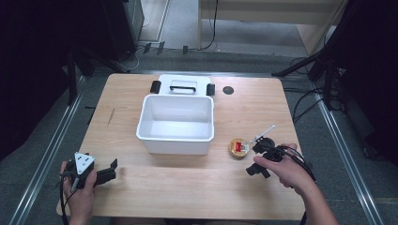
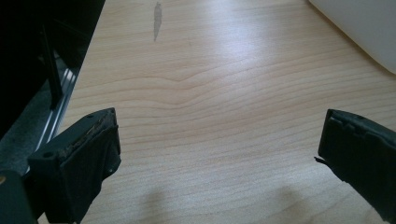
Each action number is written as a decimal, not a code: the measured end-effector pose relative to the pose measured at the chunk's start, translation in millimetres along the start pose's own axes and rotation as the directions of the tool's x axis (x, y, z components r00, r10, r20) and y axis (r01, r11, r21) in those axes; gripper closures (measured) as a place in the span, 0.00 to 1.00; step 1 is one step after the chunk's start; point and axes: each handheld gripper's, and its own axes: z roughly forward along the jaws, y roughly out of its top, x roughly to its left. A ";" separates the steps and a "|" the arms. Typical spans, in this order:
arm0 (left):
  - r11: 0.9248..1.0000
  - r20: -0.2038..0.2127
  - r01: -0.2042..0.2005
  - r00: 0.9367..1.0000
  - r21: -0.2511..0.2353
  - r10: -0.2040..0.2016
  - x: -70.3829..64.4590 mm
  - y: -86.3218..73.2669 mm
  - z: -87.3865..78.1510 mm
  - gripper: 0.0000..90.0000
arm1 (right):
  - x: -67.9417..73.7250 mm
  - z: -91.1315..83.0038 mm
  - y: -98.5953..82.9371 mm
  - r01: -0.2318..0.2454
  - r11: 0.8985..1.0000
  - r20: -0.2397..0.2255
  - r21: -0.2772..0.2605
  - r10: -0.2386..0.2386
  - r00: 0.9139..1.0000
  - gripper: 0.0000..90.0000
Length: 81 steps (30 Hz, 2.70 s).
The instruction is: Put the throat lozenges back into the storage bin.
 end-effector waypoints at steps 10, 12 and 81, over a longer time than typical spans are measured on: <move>0.994 0.021 0.086 0.996 -0.063 -0.085 6.2 -1.1 -2.2 0.00 | 2.4 8.1 41.3 -0.004 0.997 0.014 0.073 0.003 1.000 0.08; 0.994 0.028 0.092 0.995 -0.062 -0.090 7.3 -1.2 -2.3 0.00 | 1.1 11.1 47.2 -0.021 0.997 0.014 0.079 0.020 1.000 0.09; 0.996 0.023 0.083 0.996 -0.032 -0.083 5.9 0.3 0.4 0.00 | -5.4 -9.9 103.9 -0.109 0.992 0.017 0.067 0.108 0.994 0.23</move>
